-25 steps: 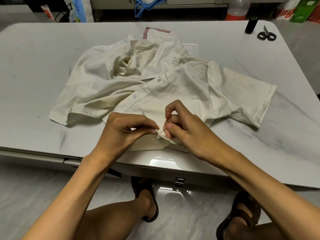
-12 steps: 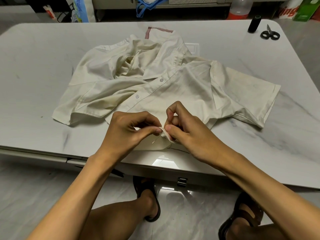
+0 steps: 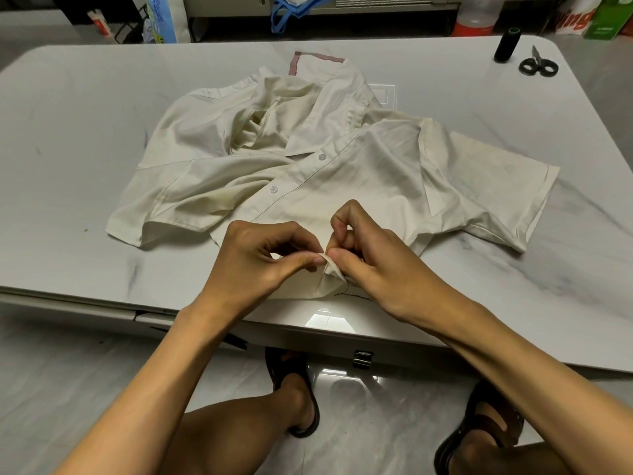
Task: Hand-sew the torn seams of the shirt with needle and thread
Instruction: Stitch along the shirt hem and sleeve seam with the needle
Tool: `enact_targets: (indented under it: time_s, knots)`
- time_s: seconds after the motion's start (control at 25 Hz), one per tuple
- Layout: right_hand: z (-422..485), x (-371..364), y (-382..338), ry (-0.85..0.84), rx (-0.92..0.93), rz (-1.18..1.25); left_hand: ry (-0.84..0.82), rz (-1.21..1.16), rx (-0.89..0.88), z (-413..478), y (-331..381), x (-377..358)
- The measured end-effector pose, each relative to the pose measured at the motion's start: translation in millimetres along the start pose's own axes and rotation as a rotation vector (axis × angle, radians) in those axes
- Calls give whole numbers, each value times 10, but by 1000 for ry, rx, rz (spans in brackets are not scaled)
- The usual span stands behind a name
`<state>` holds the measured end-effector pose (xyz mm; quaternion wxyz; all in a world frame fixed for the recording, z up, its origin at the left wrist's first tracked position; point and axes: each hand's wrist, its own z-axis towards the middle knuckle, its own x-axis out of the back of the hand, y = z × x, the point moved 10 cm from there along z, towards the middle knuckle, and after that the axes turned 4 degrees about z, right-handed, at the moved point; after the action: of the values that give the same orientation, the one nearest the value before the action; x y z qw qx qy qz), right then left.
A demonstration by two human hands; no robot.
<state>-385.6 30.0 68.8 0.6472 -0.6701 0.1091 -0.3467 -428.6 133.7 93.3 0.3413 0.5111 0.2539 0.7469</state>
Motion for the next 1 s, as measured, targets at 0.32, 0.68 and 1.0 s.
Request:
enact_targets:
  time_s: [0.32,0.68,1.0]
  knots:
    - [-130,170,-323,266,318,-531,-36,-280,351,4,-295,-75]
    - [-168,68,-445,285,469,-767,-135,-496,457,-15,-358,-153]
    - [-108,266,-309,368,314,-399,-115,-480,466,0,-351,-163]
